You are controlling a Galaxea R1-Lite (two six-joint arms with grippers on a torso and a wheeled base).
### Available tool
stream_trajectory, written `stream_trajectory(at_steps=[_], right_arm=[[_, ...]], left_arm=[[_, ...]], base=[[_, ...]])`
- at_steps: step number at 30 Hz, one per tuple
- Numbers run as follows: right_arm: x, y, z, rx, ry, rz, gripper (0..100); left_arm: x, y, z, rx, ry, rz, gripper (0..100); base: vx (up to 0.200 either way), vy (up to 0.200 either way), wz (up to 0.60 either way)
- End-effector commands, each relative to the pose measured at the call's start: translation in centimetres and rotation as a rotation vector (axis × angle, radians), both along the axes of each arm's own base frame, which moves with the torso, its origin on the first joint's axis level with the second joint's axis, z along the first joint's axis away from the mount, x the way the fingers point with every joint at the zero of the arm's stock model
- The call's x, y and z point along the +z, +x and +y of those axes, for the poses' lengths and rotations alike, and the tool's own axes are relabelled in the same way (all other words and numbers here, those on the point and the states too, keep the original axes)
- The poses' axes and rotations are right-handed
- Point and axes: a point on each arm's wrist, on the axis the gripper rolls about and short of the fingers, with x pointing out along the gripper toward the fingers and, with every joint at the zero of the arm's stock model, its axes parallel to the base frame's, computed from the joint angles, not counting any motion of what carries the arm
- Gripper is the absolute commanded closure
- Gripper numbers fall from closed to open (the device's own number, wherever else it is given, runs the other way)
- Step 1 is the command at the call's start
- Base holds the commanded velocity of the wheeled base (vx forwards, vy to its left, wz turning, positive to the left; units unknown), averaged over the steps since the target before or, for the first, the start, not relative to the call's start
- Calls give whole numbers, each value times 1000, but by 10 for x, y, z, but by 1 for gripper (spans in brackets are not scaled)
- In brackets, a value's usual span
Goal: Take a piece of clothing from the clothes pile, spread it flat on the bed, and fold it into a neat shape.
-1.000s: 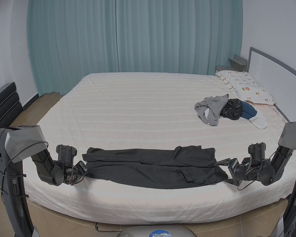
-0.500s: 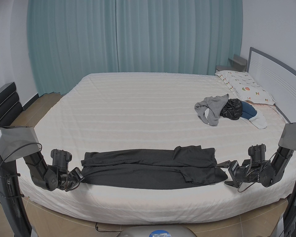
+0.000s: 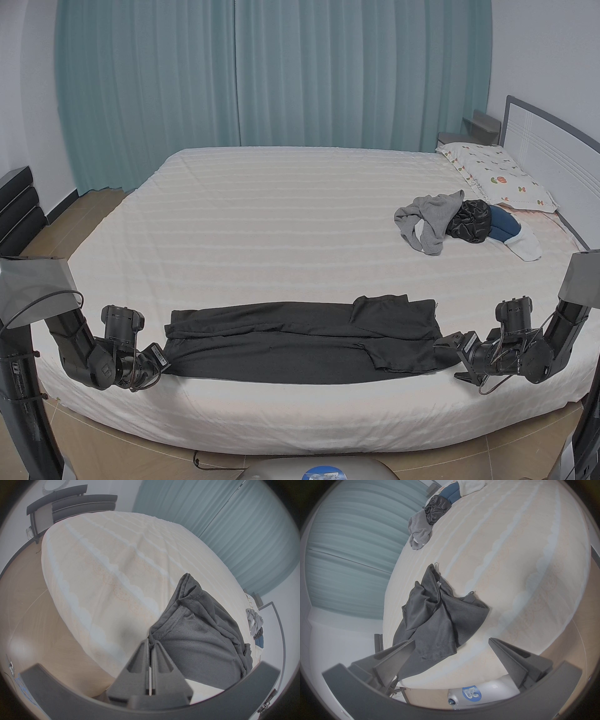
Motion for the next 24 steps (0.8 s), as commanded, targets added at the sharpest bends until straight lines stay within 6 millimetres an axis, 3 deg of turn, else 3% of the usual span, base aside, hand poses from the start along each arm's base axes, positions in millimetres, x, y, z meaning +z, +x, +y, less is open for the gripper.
stream_trajectory(at_steps=[1, 6, 7, 13, 19, 24], right_arm=[[-13, 4, 1, -11, -15, 29, 0], [-19, 14, 5, -23, -58, 18, 0], [-21, 15, 7, -21, -69, 18, 100], [-23, 16, 6, -39, -106, -2, 100], [-5, 9, -2, -76, -118, -47, 100], [-4, 2, -5, -76, -132, -38, 100]], left_arm=[[-1, 0, 0, 0, 0, 2, 100], [0, 0, 0, 2, 0, 0, 100], [-1, 0, 0, 1, -1, 2, 100], [-1, 1, 0, 0, -3, 2, 100], [2, 0, 4, 4, -1, -3, 100], [9, -1, 8, 8, 6, -19, 100]], base=[[0, 0, 0], [0, 0, 0], [0, 0, 0], [0, 0, 0], [0, 0, 0], [0, 0, 0]])
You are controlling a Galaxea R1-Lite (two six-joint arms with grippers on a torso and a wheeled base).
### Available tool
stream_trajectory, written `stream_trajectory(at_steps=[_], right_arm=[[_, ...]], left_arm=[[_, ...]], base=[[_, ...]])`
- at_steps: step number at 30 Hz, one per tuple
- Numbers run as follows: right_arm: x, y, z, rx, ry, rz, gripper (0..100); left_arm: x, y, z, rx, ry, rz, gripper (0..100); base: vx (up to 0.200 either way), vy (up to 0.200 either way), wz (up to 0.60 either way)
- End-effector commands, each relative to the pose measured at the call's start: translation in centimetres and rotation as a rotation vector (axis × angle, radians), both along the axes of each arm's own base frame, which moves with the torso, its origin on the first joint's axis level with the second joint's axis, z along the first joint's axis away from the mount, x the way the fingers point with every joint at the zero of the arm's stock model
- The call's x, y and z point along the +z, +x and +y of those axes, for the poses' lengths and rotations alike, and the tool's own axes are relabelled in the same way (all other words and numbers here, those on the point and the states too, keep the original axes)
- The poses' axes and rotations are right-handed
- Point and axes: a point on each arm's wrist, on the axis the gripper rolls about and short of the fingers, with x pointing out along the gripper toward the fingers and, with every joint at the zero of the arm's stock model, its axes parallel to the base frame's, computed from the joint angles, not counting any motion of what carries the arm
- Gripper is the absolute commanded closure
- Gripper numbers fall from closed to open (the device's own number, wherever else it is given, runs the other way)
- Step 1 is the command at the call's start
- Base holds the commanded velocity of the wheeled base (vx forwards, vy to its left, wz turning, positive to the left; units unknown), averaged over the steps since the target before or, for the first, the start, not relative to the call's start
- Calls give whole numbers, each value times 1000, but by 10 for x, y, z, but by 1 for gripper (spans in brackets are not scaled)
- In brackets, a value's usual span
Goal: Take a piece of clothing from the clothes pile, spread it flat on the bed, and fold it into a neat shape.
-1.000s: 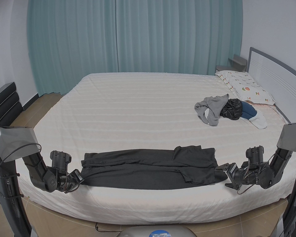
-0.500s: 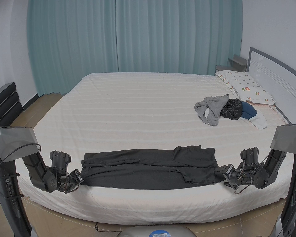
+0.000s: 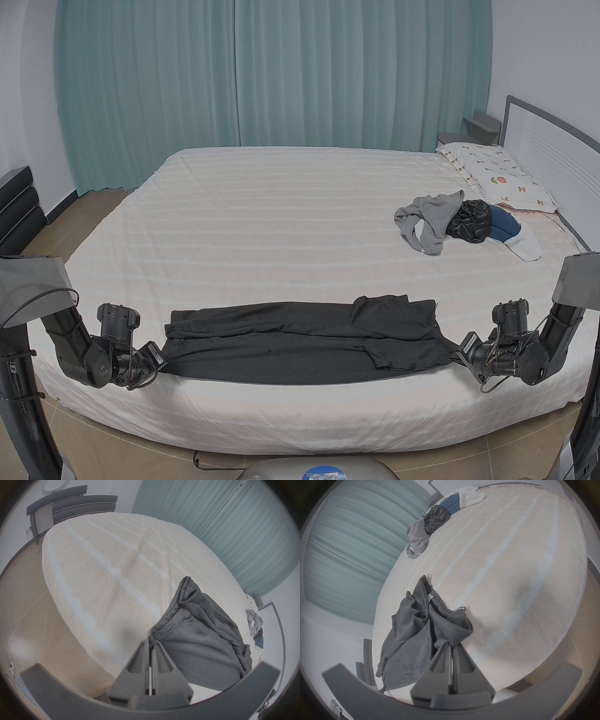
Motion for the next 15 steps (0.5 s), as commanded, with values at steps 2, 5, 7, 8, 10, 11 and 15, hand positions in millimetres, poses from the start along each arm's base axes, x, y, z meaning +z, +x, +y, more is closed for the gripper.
stream_trajectory(at_steps=[2, 5, 7, 8, 10, 11, 15], right_arm=[[6, -5, -2, -4, -3, -8, 100], [6, -8, -2, 0, -6, 8, 100], [3, -11, -2, 21, -28, 37, 100], [2, -12, -2, 34, -41, 46, 100], [1, -13, -2, 45, -53, 56, 100], [1, -14, -2, 46, -54, 57, 100], [-2, -18, -1, 64, -66, 79, 100]], left_arm=[[6, -1, 2, 7, 0, -15, 100], [5, -4, 2, 1, 5, 8, 100], [4, -5, 2, -11, 13, 22, 100], [3, -5, 2, -14, 15, 26, 100], [3, -7, 2, -15, 16, 33, 100], [3, -9, 2, -19, 16, 38, 100], [1, -12, 2, -36, 29, 52, 100]], base=[[0, 0, 0], [0, 0, 0], [0, 0, 0], [0, 0, 0], [0, 0, 0], [0, 0, 0], [0, 0, 0]])
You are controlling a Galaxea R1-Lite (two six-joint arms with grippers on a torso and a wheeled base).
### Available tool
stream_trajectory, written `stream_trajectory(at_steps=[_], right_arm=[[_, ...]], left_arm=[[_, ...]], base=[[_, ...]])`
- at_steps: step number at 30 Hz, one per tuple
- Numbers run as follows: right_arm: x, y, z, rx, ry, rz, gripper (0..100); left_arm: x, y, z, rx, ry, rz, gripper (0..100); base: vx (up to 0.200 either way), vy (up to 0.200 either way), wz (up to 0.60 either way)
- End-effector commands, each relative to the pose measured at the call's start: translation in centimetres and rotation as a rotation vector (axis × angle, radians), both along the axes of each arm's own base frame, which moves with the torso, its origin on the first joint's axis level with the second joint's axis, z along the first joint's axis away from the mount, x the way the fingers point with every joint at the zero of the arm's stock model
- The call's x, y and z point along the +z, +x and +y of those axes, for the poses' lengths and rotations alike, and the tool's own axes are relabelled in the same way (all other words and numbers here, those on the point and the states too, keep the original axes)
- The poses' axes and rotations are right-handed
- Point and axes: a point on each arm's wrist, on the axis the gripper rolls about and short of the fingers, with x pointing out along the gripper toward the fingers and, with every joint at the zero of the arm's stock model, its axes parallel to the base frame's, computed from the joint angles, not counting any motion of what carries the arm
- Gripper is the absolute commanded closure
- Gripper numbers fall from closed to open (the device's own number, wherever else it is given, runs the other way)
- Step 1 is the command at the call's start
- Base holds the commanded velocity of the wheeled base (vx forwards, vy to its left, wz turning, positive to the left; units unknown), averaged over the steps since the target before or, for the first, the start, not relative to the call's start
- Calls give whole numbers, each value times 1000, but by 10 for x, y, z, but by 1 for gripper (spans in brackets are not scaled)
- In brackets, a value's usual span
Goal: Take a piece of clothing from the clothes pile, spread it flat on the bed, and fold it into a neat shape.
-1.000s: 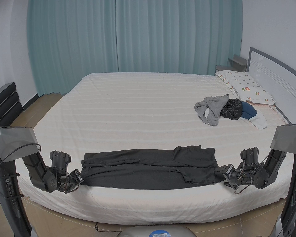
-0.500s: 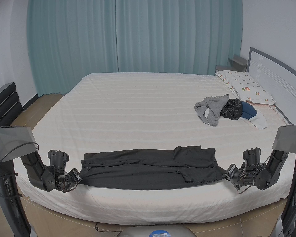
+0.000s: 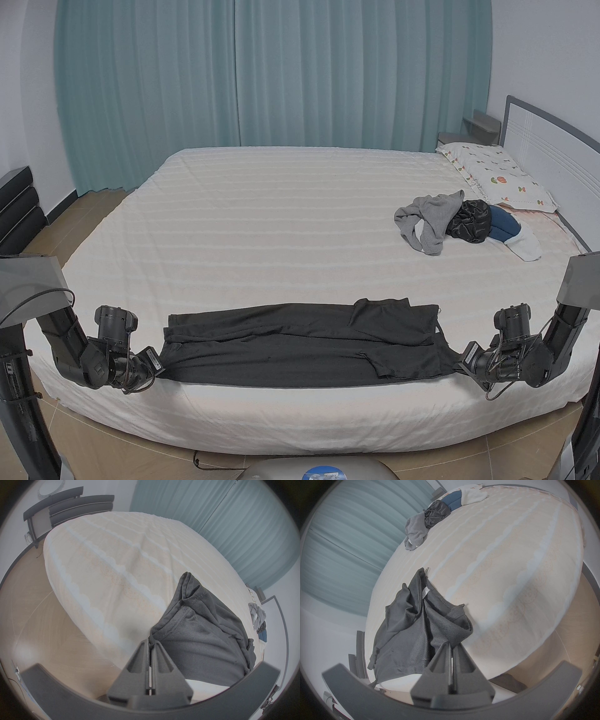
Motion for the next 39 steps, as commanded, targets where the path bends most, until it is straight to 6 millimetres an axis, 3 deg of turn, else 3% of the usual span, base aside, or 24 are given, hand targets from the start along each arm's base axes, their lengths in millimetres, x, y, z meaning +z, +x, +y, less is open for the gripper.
stream_trajectory(at_steps=[1, 2, 3, 4, 9, 16, 19, 22, 27, 38, 39], right_arm=[[-2, -3, 2, 12, -7, 18, 100], [-5, -6, 3, 30, -19, 33, 100], [-6, -6, 3, 40, -21, 35, 100], [-6, -6, 3, 43, -19, 35, 0], [-5, -5, 3, 44, -14, 28, 0], [27, -1, -5, 8, -3, -96, 0], [43, 2, -15, -30, 1, -157, 0], [43, 4, -17, -43, 9, -162, 0], [42, 6, -15, -62, 36, -157, 0], [43, 9, -8, -38, 51, -184, 0], [43, 9, -8, -38, 51, -184, 0]], left_arm=[[-1, -3, 0, -5, 4, 11, 100], [-3, -4, 0, -12, 7, 19, 100], [-3, -4, 0, -14, 7, 22, 0], [-4, -4, 0, -14, 7, 23, 0], [-3, -1, 0, -13, 4, 11, 0], [28, 7, 9, 18, -7, -106, 0], [42, 20, 7, 37, -43, -180, 0], [49, 35, -1, 30, -68, -226, 0], [31, 62, -23, -16, -77, -185, 0], [7, 76, -29, -6, -91, -134, 0], [7, 76, -29, -6, -91, -134, 100]], base=[[0, 0, 0], [0, 0, 0], [0, 0, 0], [0, 0, 0], [0, 0, 0], [0, 0, 0], [0, 0, 0], [0, 0, 0], [0, 0, 0], [0, 0, 0], [0, 0, 0]])
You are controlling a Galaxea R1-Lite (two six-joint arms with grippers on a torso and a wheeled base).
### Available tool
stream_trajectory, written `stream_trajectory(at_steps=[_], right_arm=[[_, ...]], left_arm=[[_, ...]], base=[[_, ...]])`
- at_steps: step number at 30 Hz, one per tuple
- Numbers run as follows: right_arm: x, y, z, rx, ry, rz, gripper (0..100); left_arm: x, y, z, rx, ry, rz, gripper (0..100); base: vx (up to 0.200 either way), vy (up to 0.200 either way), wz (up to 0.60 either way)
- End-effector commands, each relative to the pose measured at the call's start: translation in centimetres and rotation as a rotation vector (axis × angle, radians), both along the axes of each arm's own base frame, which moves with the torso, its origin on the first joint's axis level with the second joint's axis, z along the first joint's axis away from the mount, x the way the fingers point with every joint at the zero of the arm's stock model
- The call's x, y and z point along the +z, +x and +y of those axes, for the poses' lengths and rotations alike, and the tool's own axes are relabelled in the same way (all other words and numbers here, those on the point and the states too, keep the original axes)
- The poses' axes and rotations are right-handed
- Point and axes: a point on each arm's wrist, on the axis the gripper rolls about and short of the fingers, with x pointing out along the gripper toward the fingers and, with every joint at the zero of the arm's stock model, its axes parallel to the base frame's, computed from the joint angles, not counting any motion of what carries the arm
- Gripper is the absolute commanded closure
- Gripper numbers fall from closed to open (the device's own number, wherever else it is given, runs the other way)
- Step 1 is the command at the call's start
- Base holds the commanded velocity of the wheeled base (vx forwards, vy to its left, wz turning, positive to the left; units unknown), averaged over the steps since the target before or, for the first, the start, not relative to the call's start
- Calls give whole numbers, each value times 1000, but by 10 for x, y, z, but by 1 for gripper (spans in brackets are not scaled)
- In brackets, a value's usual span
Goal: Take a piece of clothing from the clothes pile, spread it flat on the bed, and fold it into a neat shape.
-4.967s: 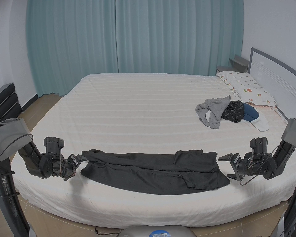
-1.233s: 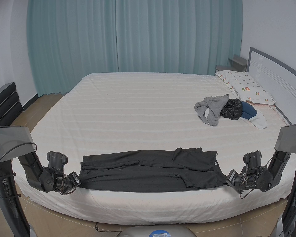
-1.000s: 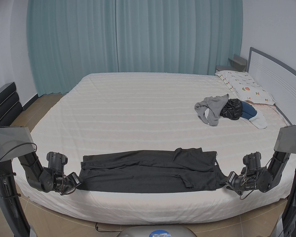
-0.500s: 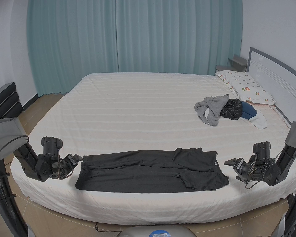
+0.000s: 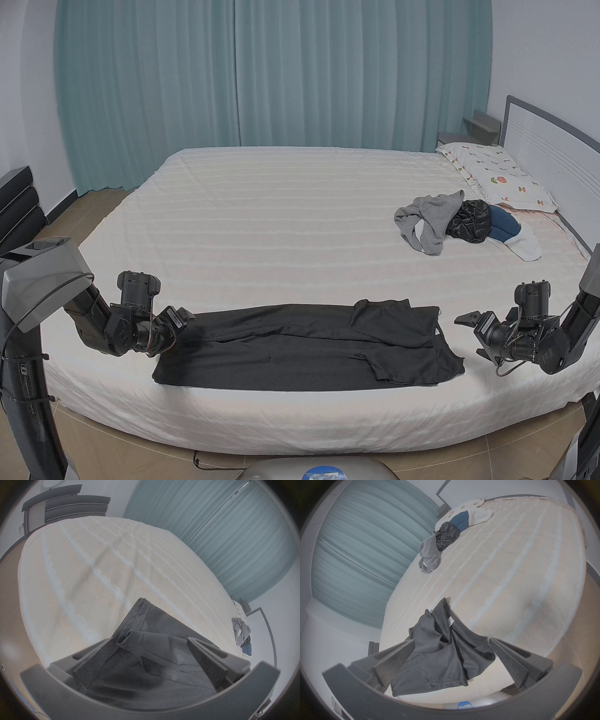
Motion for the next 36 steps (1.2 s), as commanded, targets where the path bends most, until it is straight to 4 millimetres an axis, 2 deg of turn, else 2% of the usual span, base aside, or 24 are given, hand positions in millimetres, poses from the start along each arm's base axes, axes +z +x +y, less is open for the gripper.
stream_trajectory(at_steps=[1, 2, 5, 9, 13, 18, 28, 29, 36], right_arm=[[2, 3, 12, 31, 15, -20, 0], [2, 4, 13, 34, 15, -22, 0], [4, 18, 41, 87, 56, -35, 0], [-8, 36, 69, 139, 40, 14, 0], [-17, 50, 87, 156, 12, 75, 0], [-25, 63, 91, 110, -45, 118, 0], [-32, 65, 91, 102, -55, 134, 0], [-34, 69, 90, 94, -57, 133, 100], [-33, 74, 86, 74, -65, 130, 100]], left_arm=[[-11, 2, 0, 5, 4, 23, 100], [-11, 2, 0, 5, 4, 23, 100], [-4, 3, 0, 23, -6, -1, 100], [8, 4, 0, 63, -30, -46, 100], [15, 6, 0, 77, -46, -81, 100], [14, 6, 0, 78, -47, -81, 100], [15, 5, -1, 75, -47, -81, 100], [14, 5, -1, 75, -47, -79, 100], [15, 6, -1, 78, -46, -81, 100]], base=[[0, 0, 0], [0, 0, 0], [0, 0, 0], [0, 0, 0], [0, 0, 0], [0, 0, 0], [0, 0, 0], [0, 0, 0], [0, 0, 0]])
